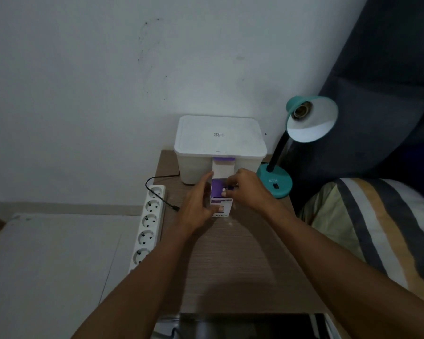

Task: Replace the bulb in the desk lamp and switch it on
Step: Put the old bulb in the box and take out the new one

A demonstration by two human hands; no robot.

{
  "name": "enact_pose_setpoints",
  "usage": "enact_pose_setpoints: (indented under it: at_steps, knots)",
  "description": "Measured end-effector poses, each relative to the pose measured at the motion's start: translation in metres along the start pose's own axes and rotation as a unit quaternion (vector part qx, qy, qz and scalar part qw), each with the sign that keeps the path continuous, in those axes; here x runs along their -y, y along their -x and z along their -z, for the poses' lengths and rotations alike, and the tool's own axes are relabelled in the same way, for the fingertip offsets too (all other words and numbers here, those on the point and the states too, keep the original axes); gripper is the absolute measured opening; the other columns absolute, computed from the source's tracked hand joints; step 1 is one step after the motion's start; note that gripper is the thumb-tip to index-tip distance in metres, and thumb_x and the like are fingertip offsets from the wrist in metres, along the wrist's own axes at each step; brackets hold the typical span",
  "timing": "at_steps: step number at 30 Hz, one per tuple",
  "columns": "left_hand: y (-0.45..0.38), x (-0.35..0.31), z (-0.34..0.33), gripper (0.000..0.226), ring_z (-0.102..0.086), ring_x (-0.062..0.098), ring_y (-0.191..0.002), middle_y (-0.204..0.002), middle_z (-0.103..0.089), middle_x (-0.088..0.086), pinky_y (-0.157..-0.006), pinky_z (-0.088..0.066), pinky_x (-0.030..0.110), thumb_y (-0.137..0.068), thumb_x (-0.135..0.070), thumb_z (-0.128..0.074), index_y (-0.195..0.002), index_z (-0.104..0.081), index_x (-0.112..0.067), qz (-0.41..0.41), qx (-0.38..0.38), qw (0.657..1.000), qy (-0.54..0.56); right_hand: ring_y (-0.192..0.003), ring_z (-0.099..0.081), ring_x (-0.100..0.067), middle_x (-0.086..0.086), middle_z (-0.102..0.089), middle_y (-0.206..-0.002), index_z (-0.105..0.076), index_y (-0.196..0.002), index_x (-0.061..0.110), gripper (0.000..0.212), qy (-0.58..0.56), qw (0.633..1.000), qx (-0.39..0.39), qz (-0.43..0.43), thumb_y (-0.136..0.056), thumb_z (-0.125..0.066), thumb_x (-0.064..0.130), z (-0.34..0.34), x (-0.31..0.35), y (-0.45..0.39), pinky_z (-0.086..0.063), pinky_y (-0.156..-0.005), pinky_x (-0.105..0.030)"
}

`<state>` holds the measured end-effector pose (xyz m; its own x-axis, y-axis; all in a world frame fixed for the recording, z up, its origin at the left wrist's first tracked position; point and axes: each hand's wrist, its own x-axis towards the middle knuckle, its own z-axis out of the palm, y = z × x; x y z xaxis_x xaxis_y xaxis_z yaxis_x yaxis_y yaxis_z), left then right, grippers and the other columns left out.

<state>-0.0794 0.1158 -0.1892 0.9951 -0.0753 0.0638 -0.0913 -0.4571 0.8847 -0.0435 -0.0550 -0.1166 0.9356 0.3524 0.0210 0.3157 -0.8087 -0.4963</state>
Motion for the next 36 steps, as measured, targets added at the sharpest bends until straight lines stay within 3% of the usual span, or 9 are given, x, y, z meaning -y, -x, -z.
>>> enact_pose_setpoints:
  at_steps: [7, 15, 19, 21, 25, 28, 31, 33, 36]
  knots:
    - [-0.001, -0.001, -0.001, 0.104, -0.062, 0.015, -0.125, -0.141, -0.059, 0.003, -0.102, -0.056, 0.045, -0.075, -0.023, -0.089, -0.157, -0.027, -0.033, -0.006, 0.0, 1.0, -0.008, -0.092, -0.066, -0.02, -0.009, -0.067, -0.108, -0.076, -0.107, 0.01, 0.025, 0.096, 0.993, 0.062, 0.012, -0.083, -0.078, 0.017, 0.0, 0.003, -0.018, -0.057, -0.085, -0.034]
    - [0.0, -0.004, 0.0, 0.101, -0.06, 0.013, -0.124, -0.145, -0.057, 0.003, -0.101, -0.057, 0.04, -0.081, -0.014, -0.086, -0.16, -0.024, -0.028, 0.005, 0.007, 1.0, 0.016, -0.071, -0.057, -0.01, -0.003, -0.067, -0.088, -0.074, -0.106, 0.012, 0.02, 0.104, 0.992, 0.009, 0.065, -0.091, -0.068, 0.023, 0.0, 0.003, -0.007, -0.043, -0.063, -0.02]
    - [-0.001, -0.006, -0.001, 0.099, -0.061, 0.007, -0.119, -0.142, -0.059, 0.003, -0.096, -0.057, 0.031, -0.082, -0.013, -0.086, -0.158, -0.026, -0.028, 0.007, 0.008, 1.0, 0.022, -0.072, -0.063, -0.01, -0.005, -0.072, -0.09, -0.073, -0.105, 0.011, 0.016, 0.066, 0.993, -0.024, 0.099, -0.095, -0.063, 0.019, 0.005, 0.009, -0.008, -0.053, -0.066, -0.022]
    - [-0.001, -0.006, -0.001, 0.098, -0.062, 0.008, -0.118, -0.14, -0.06, 0.003, -0.094, -0.058, 0.03, -0.081, -0.011, -0.086, -0.158, -0.026, -0.029, 0.008, 0.004, 1.0, 0.027, -0.072, -0.06, -0.007, -0.004, -0.072, -0.089, -0.073, -0.104, 0.011, 0.015, 0.059, 0.99, -0.046, 0.123, -0.095, -0.063, 0.017, 0.004, 0.009, -0.009, -0.047, -0.065, -0.016]
    - [-0.001, -0.005, -0.002, 0.097, -0.064, 0.009, -0.117, -0.139, -0.062, 0.004, -0.091, -0.059, 0.027, -0.08, -0.011, -0.086, -0.155, -0.028, -0.032, 0.003, -0.001, 1.0, 0.015, -0.102, -0.057, -0.018, -0.008, -0.067, -0.112, -0.066, -0.122, 0.01, 0.027, 0.039, 0.984, -0.118, 0.132, -0.099, -0.058, 0.02, 0.002, 0.008, -0.004, -0.039, -0.084, -0.021]
    - [-0.001, -0.005, -0.003, 0.095, -0.063, 0.012, -0.124, -0.141, -0.061, 0.0, -0.097, -0.06, 0.038, -0.08, -0.013, -0.086, -0.152, -0.031, -0.037, 0.001, -0.004, 1.0, 0.023, -0.106, -0.059, -0.02, -0.009, -0.062, -0.119, -0.062, -0.128, 0.009, 0.03, -0.033, 0.976, -0.177, 0.122, -0.101, -0.055, 0.017, 0.005, 0.017, -0.001, -0.047, -0.088, -0.025]
    - [0.0, -0.007, -0.003, 0.098, -0.06, 0.013, -0.129, -0.146, -0.058, 0.004, -0.096, -0.057, 0.028, -0.081, -0.01, -0.084, -0.156, -0.026, -0.034, 0.01, -0.001, 1.0, 0.026, -0.099, -0.054, -0.008, -0.003, -0.055, -0.118, -0.061, -0.129, 0.012, 0.029, -0.133, 0.957, -0.253, 0.057, -0.104, -0.048, 0.019, 0.014, 0.028, -0.001, -0.04, -0.083, -0.004]
    - [0.0, -0.006, -0.003, 0.103, -0.058, 0.006, -0.123, -0.144, -0.059, 0.003, -0.088, -0.053, 0.019, -0.081, -0.01, -0.085, -0.159, -0.021, -0.03, 0.022, -0.001, 0.999, 0.03, -0.094, -0.052, -0.003, -0.002, -0.055, -0.116, -0.062, -0.125, 0.012, 0.027, -0.205, 0.93, -0.306, 0.004, -0.104, -0.046, 0.015, 0.017, 0.031, 0.001, -0.035, -0.079, 0.002]
    - [0.001, -0.007, -0.002, 0.109, -0.061, 0.01, -0.122, -0.141, -0.059, 0.001, -0.096, -0.058, 0.035, -0.079, -0.01, -0.086, -0.16, -0.017, -0.033, 0.031, -0.002, 0.999, 0.037, -0.087, -0.055, -0.003, -0.001, -0.061, -0.108, -0.066, -0.109, 0.014, 0.025, -0.353, 0.867, -0.338, -0.103, -0.101, -0.043, 0.009, 0.019, 0.025, 0.003, -0.04, -0.069, -0.003]
